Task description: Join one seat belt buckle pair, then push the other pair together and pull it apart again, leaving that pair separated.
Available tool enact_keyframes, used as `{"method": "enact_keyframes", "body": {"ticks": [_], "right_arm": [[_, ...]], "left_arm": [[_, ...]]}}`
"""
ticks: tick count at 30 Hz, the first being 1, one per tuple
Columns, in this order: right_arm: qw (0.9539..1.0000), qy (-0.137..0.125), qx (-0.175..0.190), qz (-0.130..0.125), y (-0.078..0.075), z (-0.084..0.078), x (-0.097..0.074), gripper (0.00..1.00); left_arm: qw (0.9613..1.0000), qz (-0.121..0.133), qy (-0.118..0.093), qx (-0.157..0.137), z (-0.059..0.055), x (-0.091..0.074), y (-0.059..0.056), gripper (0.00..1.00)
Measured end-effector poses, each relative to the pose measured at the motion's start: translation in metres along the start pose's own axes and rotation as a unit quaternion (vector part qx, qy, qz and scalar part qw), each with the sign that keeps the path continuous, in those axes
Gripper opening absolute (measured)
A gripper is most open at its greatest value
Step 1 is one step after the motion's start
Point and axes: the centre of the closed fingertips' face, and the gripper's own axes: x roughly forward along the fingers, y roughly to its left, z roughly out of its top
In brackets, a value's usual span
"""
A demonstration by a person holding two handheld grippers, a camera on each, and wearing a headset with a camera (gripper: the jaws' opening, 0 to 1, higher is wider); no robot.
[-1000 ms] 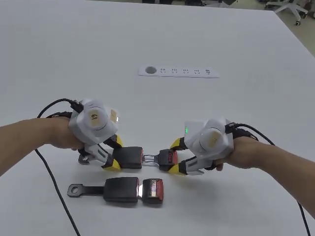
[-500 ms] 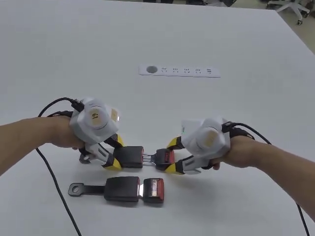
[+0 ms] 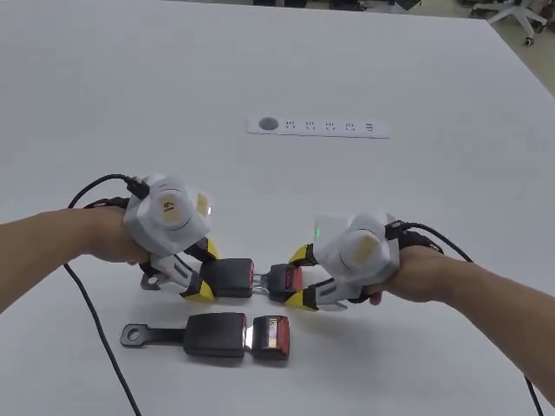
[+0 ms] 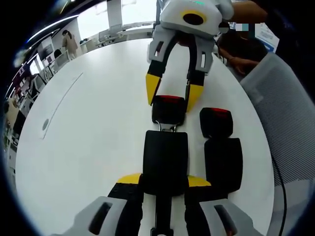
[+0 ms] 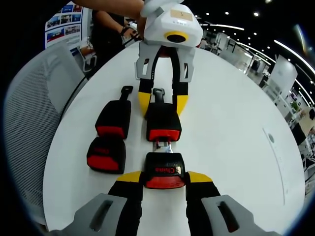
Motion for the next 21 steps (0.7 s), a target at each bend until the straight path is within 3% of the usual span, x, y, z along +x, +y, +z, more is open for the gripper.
{"method": "enact_keyframes", "body": {"ticks": [21], "right_arm": [[1.0000, -0.004, 0.007, 0.005, 0.0002, 0.0025, 0.0018, 0.29]], "left_arm": [[1.0000, 0.000, -0.007, 0.005, -0.0015, 0.0000, 0.0009, 0.32]]}}
